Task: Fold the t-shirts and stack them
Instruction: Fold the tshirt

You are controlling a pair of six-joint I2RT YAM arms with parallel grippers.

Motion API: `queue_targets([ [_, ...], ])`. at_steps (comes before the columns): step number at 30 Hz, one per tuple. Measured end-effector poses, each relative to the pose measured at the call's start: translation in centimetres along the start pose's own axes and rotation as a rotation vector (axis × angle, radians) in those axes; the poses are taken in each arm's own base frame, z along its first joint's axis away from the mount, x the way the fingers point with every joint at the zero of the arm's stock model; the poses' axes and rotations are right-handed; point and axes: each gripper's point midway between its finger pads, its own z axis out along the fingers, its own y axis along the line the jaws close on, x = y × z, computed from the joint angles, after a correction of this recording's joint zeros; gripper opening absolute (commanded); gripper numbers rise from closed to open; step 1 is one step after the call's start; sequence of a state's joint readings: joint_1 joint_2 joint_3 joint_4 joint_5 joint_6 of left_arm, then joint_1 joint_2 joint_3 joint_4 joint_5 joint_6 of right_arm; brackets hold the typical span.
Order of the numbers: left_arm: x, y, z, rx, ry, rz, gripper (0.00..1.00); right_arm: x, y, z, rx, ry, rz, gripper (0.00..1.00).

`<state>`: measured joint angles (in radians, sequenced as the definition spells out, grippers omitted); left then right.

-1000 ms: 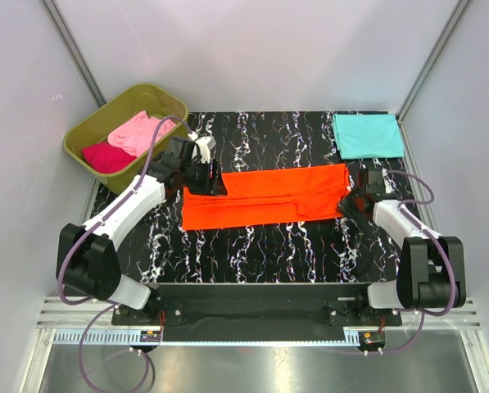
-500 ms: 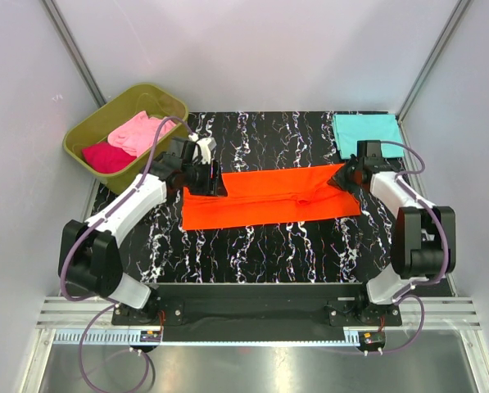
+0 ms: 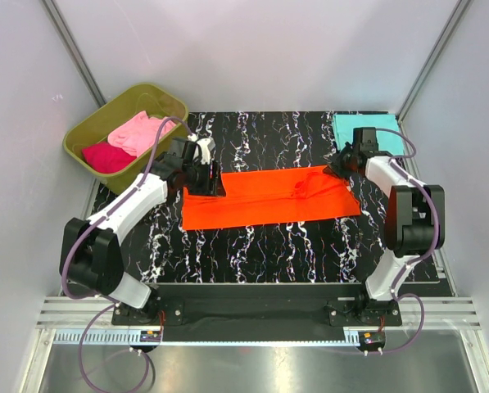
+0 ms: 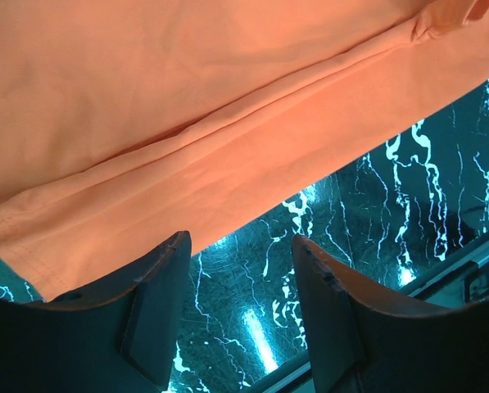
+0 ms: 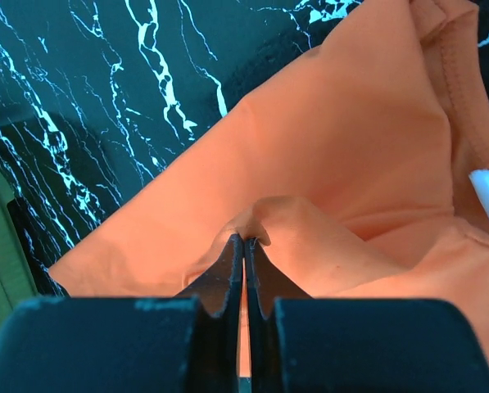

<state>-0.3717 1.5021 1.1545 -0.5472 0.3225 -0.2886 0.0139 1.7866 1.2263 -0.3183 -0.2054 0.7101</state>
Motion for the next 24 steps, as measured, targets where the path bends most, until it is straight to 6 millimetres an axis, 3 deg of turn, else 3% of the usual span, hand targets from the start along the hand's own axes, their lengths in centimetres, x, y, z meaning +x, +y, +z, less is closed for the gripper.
queue_targets([
  [7,0.3,0.7,0.6,-0.027,0.016,-0.007,0.57,0.1,0.0,2.2,-0.003,0.045,-0.003,0.08],
  [12,0.6,1.4,1.0,-0.056,0.027,-0.013,0.57,0.0,1.1,3.6,-0.06,0.077,-0.01,0.09],
  [24,1.1,2.1,1.7,-0.084,0.051,-0.026,0.57,0.3,2.0,4.5,-0.125,0.102,-0.008,0.09],
])
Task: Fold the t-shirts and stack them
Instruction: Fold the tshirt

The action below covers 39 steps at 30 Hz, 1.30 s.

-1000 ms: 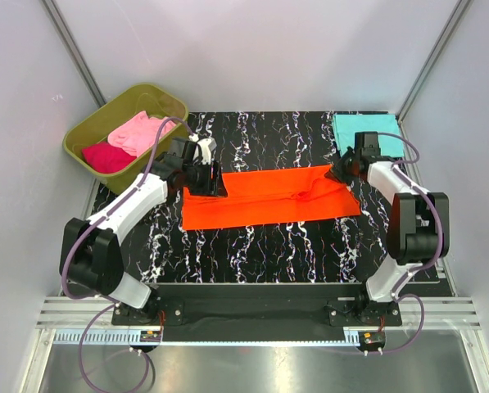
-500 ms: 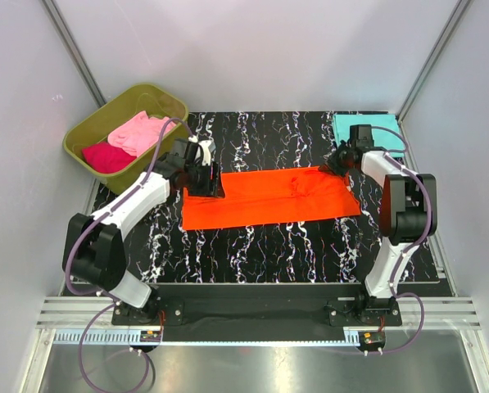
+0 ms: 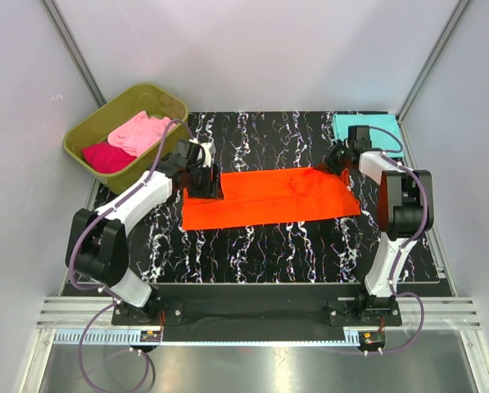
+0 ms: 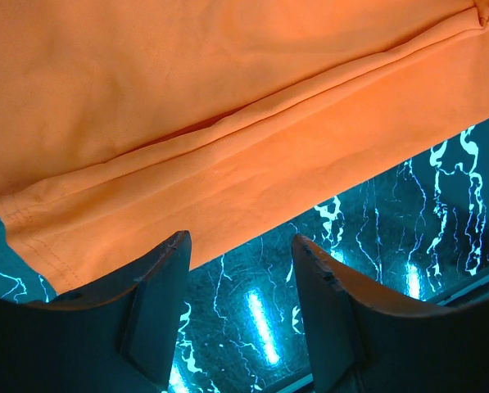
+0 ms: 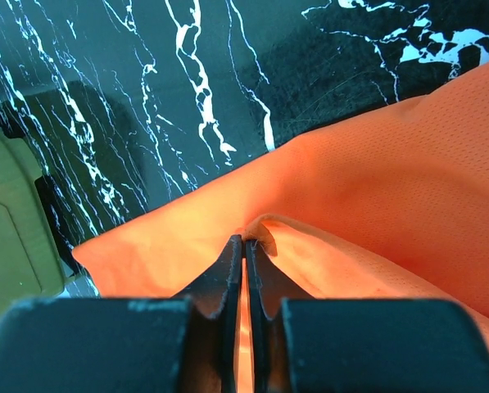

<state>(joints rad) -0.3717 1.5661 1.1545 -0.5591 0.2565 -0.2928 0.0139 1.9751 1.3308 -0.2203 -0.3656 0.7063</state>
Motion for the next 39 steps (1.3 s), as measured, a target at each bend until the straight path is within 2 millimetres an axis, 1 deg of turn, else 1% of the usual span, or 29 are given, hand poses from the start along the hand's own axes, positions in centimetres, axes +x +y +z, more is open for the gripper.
queue_targets([
  [2,0.1,0.0,0.1,0.0,0.003,-0.004,0.58,0.0,0.0,0.1,0.001,-0.001,0.0,0.09],
  [3,0.1,0.0,0.1,0.0,0.004,-0.004,0.58,0.0,-0.1,0.1,0.001,-0.001,0.0,0.11],
  [4,0.1,-0.1,0.1,0.004,0.005,-0.005,0.58,-0.1,0.0,0.1,-0.001,-0.003,-0.001,0.15],
  [5,0.1,-0.2,0.1,0.009,0.006,-0.008,0.58,-0.1,0.0,0.2,-0.002,-0.005,-0.002,0.22],
  [6,0.1,-0.3,0.0,0.016,0.007,-0.013,0.58,-0.1,0.0,0.2,-0.003,-0.005,-0.001,0.35],
  [8,0.0,-0.6,-0.1,0.028,0.007,-0.022,0.59,-0.1,-0.2,0.4,-0.001,-0.002,0.0,0.41],
  [9,-0.2,-0.8,-0.1,0.035,0.004,-0.028,0.59,0.0,-0.3,0.6,0.002,0.003,-0.003,0.46],
  [10,-0.4,-1.1,-0.2,0.042,0.0,-0.033,0.59,0.0,-0.4,0.7,0.004,0.004,-0.002,0.48],
  [14,-1.4,-2.1,-0.4,0.079,-0.018,-0.061,0.59,0.1,-0.8,0.7,0.024,0.009,-0.002,0.47],
  [17,-1.7,-2.5,0.4,0.108,-0.011,-0.083,0.59,0.1,-0.8,0.3,0.035,0.003,-0.001,0.4],
  [20,-1.1,-2.0,2.1,0.099,0.03,-0.111,0.59,0.3,-0.8,-0.5,0.042,-0.003,0.01,0.35],
  [23,0.2,-0.9,3.6,0.06,0.073,-0.146,0.59,1.7,-1.7,-2.0,0.064,-0.002,0.025,0.33],
  [27,1.8,0.9,4.4,-0.028,0.095,-0.185,0.59,3.4,-3.7,-3.6,0.128,-0.012,0.041,0.32],
  [30,3.1,2.7,4.9,-0.11,0.103,-0.21,0.59,3.9,-5.8,-4.0,0.194,-0.022,0.058,0.31],
  [32,4.4,4.0,5.1,-0.168,0.12,-0.228,0.59,4.1,-7.7,-4.3,0.246,-0.03,0.08,0.31],
  [34,6.1,5.1,5.3,-0.221,0.143,-0.251,0.58,4.3,-9.9,-4.8,0.307,-0.046,0.107,0.26],
  [35,6.3,5.2,5.2,-0.23,0.141,-0.27,0.58,4.5,-11.0,-5.2,0.334,-0.053,0.121,0.27],
  [36,6.2,5.4,5.0,-0.238,0.123,-0.276,0.58,4.6,-11.4,-5.6,0.344,-0.06,0.133,0.26],
  [39,6.8,6.1,4.6,-0.28,0.098,-0.311,0.57,4.8,-12.1,-6.7,0.379,-0.089,0.13,0.28],
])
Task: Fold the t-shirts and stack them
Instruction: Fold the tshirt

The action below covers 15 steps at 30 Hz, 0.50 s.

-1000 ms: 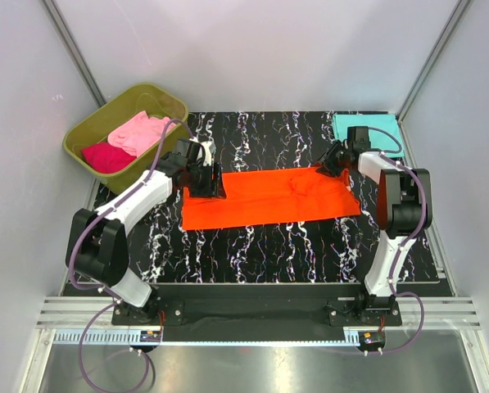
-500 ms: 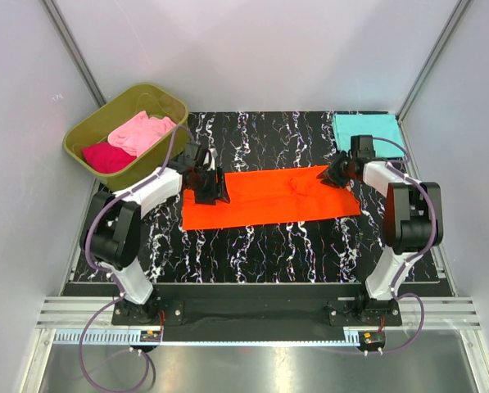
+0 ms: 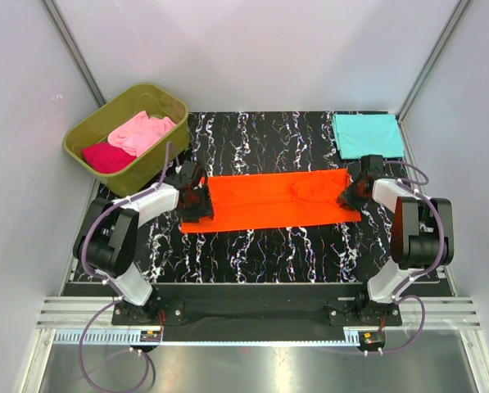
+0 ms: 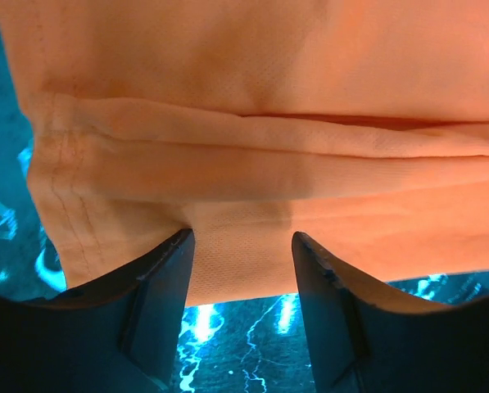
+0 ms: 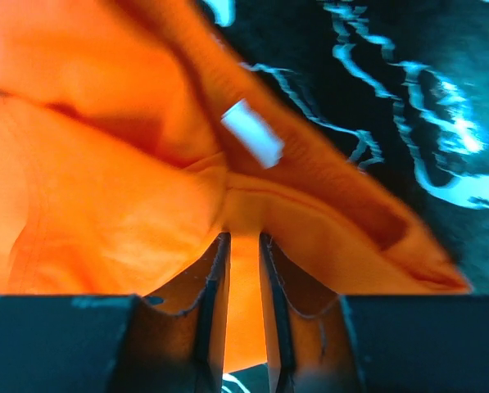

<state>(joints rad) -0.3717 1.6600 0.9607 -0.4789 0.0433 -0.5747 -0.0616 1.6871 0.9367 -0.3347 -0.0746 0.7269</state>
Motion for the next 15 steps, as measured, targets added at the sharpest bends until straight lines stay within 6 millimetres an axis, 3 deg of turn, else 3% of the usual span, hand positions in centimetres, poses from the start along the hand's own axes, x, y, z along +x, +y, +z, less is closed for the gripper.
queue_targets([
  [3,0.2,0.8,-0.2,-0.038,-0.017,-0.038,0.56,-0.2,-0.7,-0.1,0.032,-0.026,0.002,0.29],
  [5,0.3,1.4,-0.4,-0.068,-0.026,-0.07,0.54,-0.3,-1.3,-0.1,0.051,-0.038,0.005,0.24],
  [10,1.7,2.0,-1.8,-0.085,-0.016,-0.108,0.53,-0.7,-1.2,-1.0,0.044,-0.062,-0.002,0.24],
  [12,1.7,1.0,-3.3,-0.055,-0.044,-0.085,0.55,-1.0,-0.8,-2.0,0.029,-0.077,-0.004,0.26],
  [15,0.3,-2.0,-6.3,0.044,-0.118,-0.033,0.56,-1.3,0.2,-3.9,-0.016,-0.096,0.002,0.3],
])
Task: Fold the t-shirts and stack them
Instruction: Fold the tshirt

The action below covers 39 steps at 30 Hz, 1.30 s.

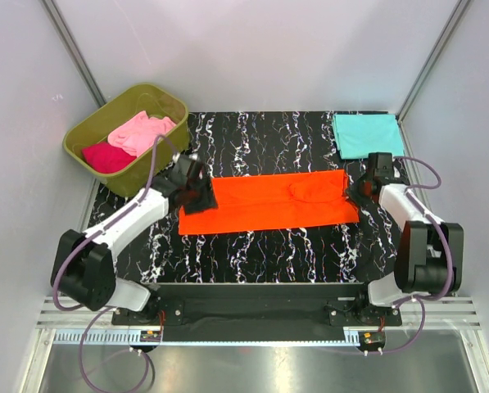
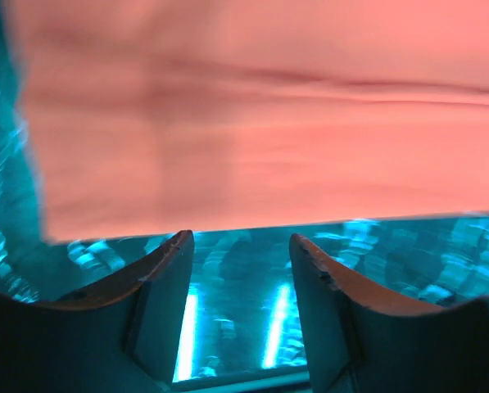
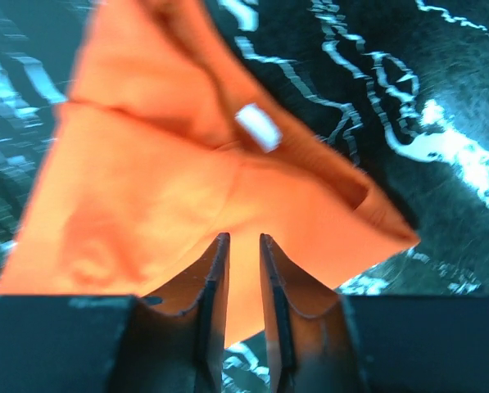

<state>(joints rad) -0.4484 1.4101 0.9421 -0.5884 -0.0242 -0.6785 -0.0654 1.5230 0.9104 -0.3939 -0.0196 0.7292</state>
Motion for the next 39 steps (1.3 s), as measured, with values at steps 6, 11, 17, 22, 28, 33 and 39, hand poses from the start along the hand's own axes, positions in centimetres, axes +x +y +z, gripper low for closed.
queue_targets([
  [6,-9.1,-7.2,-3.0,0.193,-0.146,0.086,0.52,-0.4,2.6,-1.6,-0.101,-0.017,0.041,0.34],
  [11,-12.1,-7.9,1.2,0.185,-0.119,0.117,0.52,-0.9,3.8,1.0,-0.088,0.006,0.05,0.35],
  [17,-8.2,-2.7,8.6,0.012,0.091,0.094,0.52,-3.9,7.0,5.5,-0.106,0.014,0.019,0.36],
  [22,-6.7,1.5,9.7,-0.105,0.143,0.059,0.53,-5.2,8.0,8.1,-0.104,0.01,-0.012,0.32],
  [28,-7.4,3.1,9.8,-0.166,0.104,0.043,0.53,-5.7,8.1,10.7,-0.085,0.022,-0.024,0.21],
  [33,-7.3,3.5,9.6,-0.172,0.087,0.012,0.53,-6.4,9.2,11.7,-0.114,0.027,-0.033,0.19],
  [39,-5.5,4.6,8.4,-0.187,0.079,-0.06,0.53,-6.6,12.0,12.8,-0.202,0.071,-0.069,0.2],
])
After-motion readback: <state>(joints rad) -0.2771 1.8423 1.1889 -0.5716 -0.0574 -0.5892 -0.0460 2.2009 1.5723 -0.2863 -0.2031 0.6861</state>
